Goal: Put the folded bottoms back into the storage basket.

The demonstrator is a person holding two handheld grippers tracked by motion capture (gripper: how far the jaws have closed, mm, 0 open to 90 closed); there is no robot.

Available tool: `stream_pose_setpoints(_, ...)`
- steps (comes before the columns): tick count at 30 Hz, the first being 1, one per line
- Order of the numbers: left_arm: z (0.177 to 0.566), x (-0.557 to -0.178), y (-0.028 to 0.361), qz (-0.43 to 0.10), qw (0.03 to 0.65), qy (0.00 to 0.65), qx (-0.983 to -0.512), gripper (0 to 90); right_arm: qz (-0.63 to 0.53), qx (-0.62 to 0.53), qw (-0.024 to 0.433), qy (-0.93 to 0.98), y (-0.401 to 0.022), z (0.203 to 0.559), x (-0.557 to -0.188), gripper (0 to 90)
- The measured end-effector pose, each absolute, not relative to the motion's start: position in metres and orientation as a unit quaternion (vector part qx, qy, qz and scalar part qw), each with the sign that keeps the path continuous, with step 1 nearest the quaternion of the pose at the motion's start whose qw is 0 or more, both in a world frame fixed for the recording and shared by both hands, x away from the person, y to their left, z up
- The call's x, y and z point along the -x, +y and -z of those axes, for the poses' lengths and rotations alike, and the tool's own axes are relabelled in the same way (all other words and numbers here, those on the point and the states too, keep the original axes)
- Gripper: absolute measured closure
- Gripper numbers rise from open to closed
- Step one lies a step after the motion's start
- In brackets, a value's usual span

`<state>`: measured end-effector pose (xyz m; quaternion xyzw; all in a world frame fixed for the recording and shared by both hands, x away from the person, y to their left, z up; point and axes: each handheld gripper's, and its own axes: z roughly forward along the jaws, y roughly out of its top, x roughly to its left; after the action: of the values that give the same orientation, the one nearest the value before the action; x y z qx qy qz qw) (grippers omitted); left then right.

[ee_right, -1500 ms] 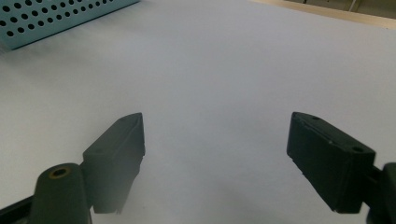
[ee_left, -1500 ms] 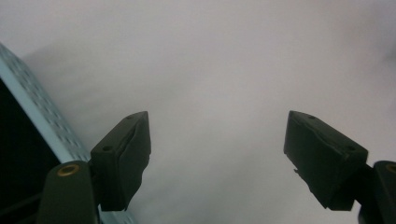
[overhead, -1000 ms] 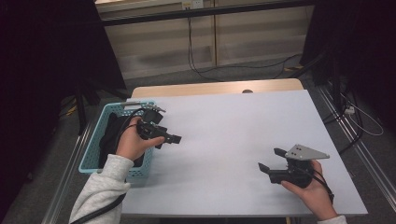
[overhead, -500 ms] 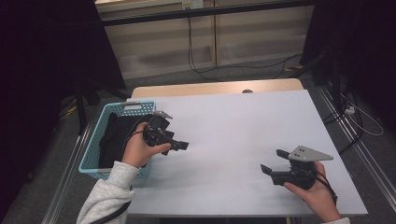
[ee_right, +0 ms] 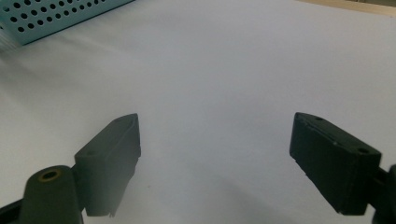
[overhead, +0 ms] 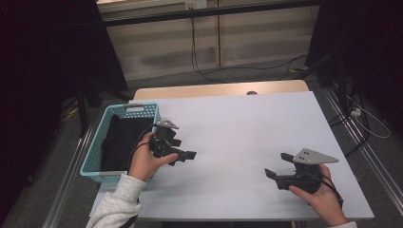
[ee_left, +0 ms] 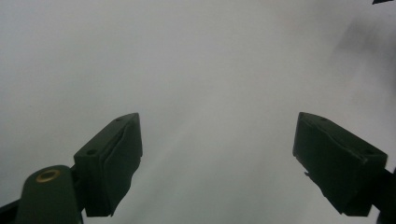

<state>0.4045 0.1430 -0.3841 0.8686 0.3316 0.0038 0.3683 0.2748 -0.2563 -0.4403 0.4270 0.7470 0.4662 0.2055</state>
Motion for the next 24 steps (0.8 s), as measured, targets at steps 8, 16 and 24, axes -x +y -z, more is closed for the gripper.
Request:
stream_pose_setpoints(8, 0.398, -0.395, 0.143, 0.002, 0.37, 0.322, -0.872, 12.7, -0.458, -0.426, 0.2, 0.754, -0.261, 0.442, -0.271, 12.8)
stream_pose_setpoints(16, 0.409, -0.387, 0.144, 0.008, 0.374, 0.32, -0.871, 11.5, -0.457, -0.434, 0.196, 0.751, -0.273, 0.444, -0.264, 12.6)
stream_pose_setpoints(24, 0.421, -0.383, 0.146, 0.015, 0.379, 0.324, -0.867, 11.3, -0.456, -0.434, 0.194, 0.753, -0.275, 0.445, -0.263, 12.6)
